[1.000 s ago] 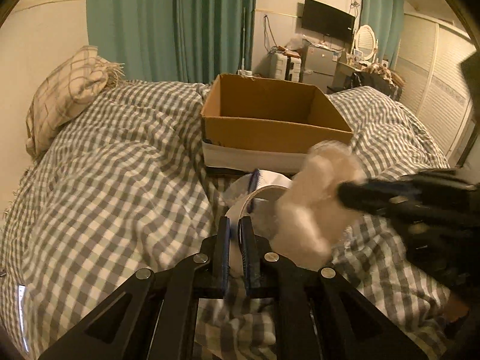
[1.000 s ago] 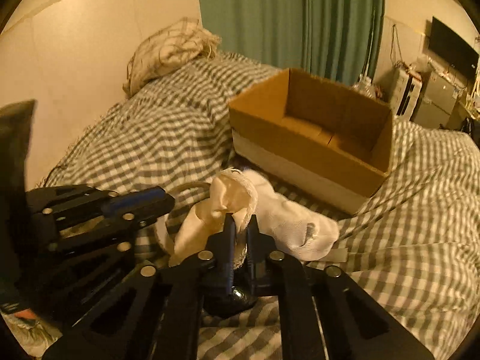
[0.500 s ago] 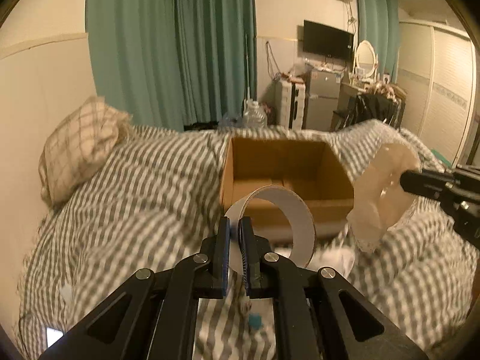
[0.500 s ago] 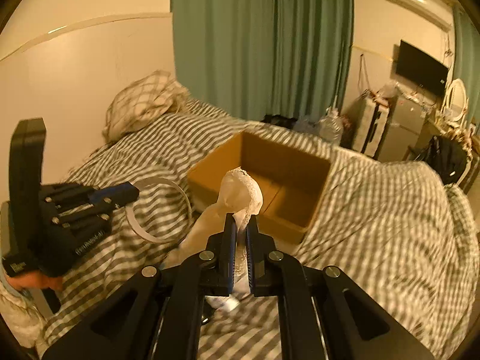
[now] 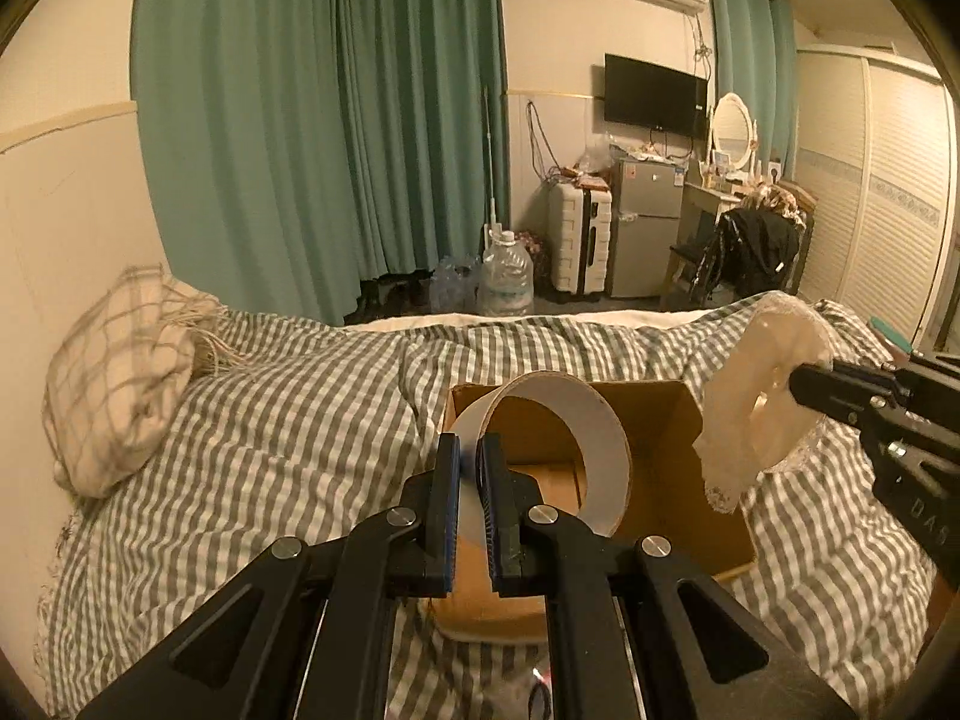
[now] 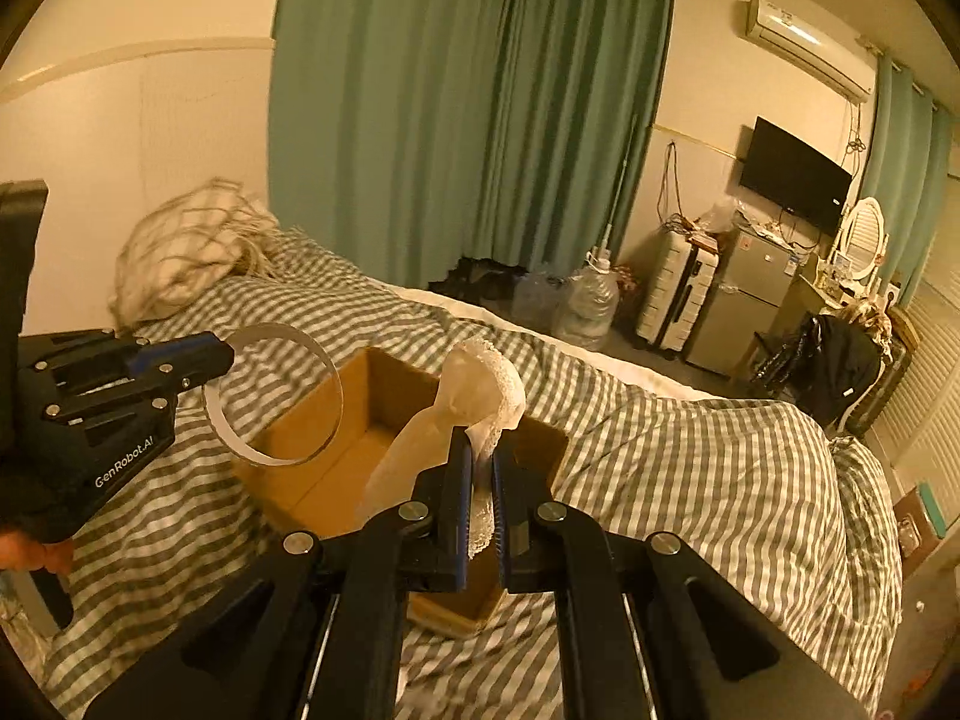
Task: Organize objects
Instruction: 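Drop the tape roll from the left tool while the right drops the cloth into the box, then grasp the Vinda tissue pack with the right tool while the left grasps the white bear figurine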
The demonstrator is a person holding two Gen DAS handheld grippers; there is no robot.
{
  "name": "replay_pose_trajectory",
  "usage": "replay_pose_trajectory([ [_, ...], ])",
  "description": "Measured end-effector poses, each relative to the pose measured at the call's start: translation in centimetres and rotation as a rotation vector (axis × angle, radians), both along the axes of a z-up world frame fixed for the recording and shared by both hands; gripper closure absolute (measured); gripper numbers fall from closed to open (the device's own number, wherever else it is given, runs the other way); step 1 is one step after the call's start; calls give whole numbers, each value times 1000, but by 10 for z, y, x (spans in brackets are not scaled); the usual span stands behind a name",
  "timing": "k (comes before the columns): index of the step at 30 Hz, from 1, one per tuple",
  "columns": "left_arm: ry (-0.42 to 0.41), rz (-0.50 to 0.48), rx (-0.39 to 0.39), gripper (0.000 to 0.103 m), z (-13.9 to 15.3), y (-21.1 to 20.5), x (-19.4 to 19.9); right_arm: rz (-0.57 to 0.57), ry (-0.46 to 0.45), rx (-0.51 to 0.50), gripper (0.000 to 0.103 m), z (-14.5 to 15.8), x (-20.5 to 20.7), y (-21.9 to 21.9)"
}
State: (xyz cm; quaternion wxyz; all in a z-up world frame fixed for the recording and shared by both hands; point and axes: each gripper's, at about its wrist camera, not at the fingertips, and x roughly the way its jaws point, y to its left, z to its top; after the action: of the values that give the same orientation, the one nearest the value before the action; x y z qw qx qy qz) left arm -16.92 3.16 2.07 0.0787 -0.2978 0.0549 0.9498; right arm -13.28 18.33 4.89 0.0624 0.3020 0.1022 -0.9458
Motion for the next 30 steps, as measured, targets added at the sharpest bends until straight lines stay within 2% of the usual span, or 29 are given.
replay_pose_trajectory([
  [8, -34, -10, -12, 95, -23, 4, -17, -8, -64, -6, 97, -39, -36, 2],
  [10, -37, -16, -12, 90, -24, 4, -17, -4, -66, -21, 97, -41, -36, 4],
  [11, -41, -17, -19, 88, -24, 6, -16, -7, -66, -19, 89, -41, -35, 5],
  [12, -43, -11, -29, 75, -23, 6, -15, -16, -65, -11, 81, -40, -33, 5],
  [13, -43, -4, -34, 53, -22, 6, -13, -26, -58, -5, 58, -37, -30, 6],
  [14, -35, 7, -33, 40, -20, 5, -9, -35, -43, -4, 43, -34, -25, 9],
  [15, -20, 18, -29, 25, -16, 3, -4, -46, -24, -8, 41, -28, -19, 11],
  [18, -4, 26, -24, 23, -5, -2, 10, -56, -12, -9, 36, -17, -4, 14],
  [20, 3, 41, -37, 17, 3, -6, 23, -67, 9, -13, 25, -6, 10, 17],
  [23, 32, 50, -42, 6, 15, -11, 46, -89, 41, -27, 15, 13, 38, 24],
  [25, 44, 57, -36, 2, 22, -17, 61, -97, 59, -43, 12, 25, 60, 28],
  [30, 58, 73, -20, 0, 28, -28, 105, -118, 75, -47, 9, 44, 107, 34],
])
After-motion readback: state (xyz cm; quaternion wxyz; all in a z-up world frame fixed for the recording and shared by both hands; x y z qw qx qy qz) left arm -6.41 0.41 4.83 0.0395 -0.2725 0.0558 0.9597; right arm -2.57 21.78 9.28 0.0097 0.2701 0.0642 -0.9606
